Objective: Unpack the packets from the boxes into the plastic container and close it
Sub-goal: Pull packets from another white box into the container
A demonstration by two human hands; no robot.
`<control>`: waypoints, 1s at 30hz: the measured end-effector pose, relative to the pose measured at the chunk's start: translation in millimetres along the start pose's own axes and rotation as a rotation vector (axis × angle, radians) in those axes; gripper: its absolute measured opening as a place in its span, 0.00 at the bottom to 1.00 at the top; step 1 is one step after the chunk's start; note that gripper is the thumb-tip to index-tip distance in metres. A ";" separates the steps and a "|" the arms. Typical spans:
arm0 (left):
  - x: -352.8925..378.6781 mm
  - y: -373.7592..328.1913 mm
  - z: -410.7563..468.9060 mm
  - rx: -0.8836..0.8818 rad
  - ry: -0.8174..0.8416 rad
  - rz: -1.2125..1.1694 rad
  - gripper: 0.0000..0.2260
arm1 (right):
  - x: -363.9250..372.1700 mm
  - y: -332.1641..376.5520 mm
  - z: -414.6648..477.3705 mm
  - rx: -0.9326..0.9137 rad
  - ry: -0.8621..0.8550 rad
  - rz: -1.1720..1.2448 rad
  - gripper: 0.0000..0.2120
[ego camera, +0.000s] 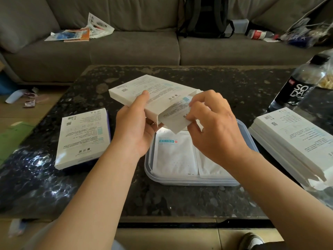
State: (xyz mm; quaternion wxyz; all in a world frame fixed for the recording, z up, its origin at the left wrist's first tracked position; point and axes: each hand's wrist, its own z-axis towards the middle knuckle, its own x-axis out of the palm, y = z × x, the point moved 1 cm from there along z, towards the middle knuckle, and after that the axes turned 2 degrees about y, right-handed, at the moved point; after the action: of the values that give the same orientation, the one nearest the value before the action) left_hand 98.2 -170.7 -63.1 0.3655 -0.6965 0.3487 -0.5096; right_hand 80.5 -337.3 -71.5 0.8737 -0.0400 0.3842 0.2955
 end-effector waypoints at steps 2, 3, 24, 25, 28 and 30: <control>-2.3 -1.3 0.8 -0.012 -0.006 -0.010 0.12 | -1.1 -2.5 -2.3 0.001 0.069 0.051 0.08; -3.3 -1.1 1.3 -0.023 -0.008 -0.013 0.11 | -1.8 -4.6 -2.8 0.015 0.095 0.073 0.08; -7.8 -3.1 9.7 -0.001 -0.090 -0.121 0.18 | -23.4 -52.7 7.7 0.559 0.007 0.353 0.05; -8.5 -3.5 9.9 -0.016 -0.079 -0.128 0.18 | -20.5 -52.5 6.3 0.577 0.056 0.379 0.05; -10.4 -5.0 11.0 -0.058 -0.049 -0.144 0.18 | -11.8 -47.8 6.7 0.626 0.219 0.482 0.05; -11.2 -5.4 11.5 -0.068 -0.041 -0.152 0.18 | -4.2 -43.3 6.8 0.623 0.345 0.497 0.06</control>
State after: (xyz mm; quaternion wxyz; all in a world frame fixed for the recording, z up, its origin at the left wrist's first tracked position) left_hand 107.3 -156.6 -66.0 0.3091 -0.7431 0.3043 -0.5096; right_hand 106.3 -372.9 -70.6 0.6692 0.2708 0.5935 0.3558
